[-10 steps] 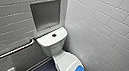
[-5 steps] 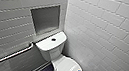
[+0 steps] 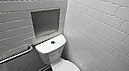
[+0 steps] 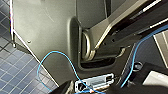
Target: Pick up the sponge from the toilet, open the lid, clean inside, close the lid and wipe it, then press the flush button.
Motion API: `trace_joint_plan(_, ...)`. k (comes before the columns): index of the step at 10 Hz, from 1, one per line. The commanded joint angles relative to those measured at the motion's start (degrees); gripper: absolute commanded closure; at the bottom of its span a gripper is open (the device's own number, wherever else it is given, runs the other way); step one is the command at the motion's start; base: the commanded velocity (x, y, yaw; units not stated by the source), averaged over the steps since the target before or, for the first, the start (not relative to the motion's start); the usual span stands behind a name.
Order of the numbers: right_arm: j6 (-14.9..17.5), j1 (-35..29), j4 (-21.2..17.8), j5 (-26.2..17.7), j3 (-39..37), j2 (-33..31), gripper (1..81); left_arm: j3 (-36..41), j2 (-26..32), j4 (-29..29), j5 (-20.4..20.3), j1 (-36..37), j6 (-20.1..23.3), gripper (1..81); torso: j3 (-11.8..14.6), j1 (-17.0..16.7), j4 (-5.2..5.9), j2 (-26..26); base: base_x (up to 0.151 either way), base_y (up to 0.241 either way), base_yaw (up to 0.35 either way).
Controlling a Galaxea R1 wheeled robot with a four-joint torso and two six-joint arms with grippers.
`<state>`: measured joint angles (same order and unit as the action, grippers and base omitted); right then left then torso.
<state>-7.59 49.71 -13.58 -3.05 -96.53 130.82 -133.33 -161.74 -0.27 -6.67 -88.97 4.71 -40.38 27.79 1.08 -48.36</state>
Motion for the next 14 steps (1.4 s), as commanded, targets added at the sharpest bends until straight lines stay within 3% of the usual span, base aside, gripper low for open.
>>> trace_joint_plan(1, -0.49, -6.41, -1.19, -3.02, 0.65, -2.46, 1.0, -0.79, -0.25, 0.44, 4.47, -1.34, 0.48, 1.0, -5.32, 3.67, 0.0, -5.71, 0.0, 0.0, 0.0)
trace_joint_plan(3, -0.49, -8.0, -1.54, -3.19, 0.65, -2.64, 1.0, -1.41, -1.21, 0.53, 4.47, -1.43, 0.48, 1.0, -8.76, 6.03, 0.0, -9.47, 0.0, 0.0, 0.0)
trace_joint_plan(4, -0.49, -8.79, -1.88, -3.19, 0.65, -2.55, 1.0, -1.41, -1.3, 0.53, 4.56, -1.43, 0.48, 1.0, -5.31, 7.37, 0.0, -11.54, 0.0, 0.0, 0.0)
trace_joint_plan(8, -3.29, -10.11, -2.06, -3.19, 0.04, -0.97, 1.0, -1.5, -1.57, 0.62, 4.47, -1.7, 0.48, 1.0, -7.54, 12.06, 0.0, -18.88, 0.0, 0.0, 0.0)
trace_joint_plan(9, -4.44, -10.28, -1.98, -3.1, -0.4, -0.1, 1.0, -1.5, -1.66, 0.62, 4.47, -1.78, 0.48, 1.0, -11.78, 13.4, 0.0, -21.05, 0.0, 0.0, 0.0)
trace_joint_plan(11, -5.67, -11.77, -1.98, -3.1, -1.02, 1.05, 1.0, -1.5, -1.74, 0.62, 4.47, -1.78, 0.48, 1.0, -14.41, 15.54, 0.0, -24.52, 0.0, 0.0, 0.0)
trace_joint_plan(12, -6.38, -12.74, -2.15, -3.19, -1.02, 1.23, 1.0, -1.5, -1.74, 0.62, 4.39, -1.87, 0.48, 1.0, -10.73, 16.7, 0.0, -26.36, 0.0, 0.0, 0.0)
trace_joint_plan(14, -8.48, -13.89, -1.98, -3.19, -1.11, 1.67, 1.0, -1.67, -1.83, 0.53, 4.38, -1.87, 0.48, 1.0, -12.5, 18.88, 0.0, -29.73, 0.0, 0.0, 0.0)
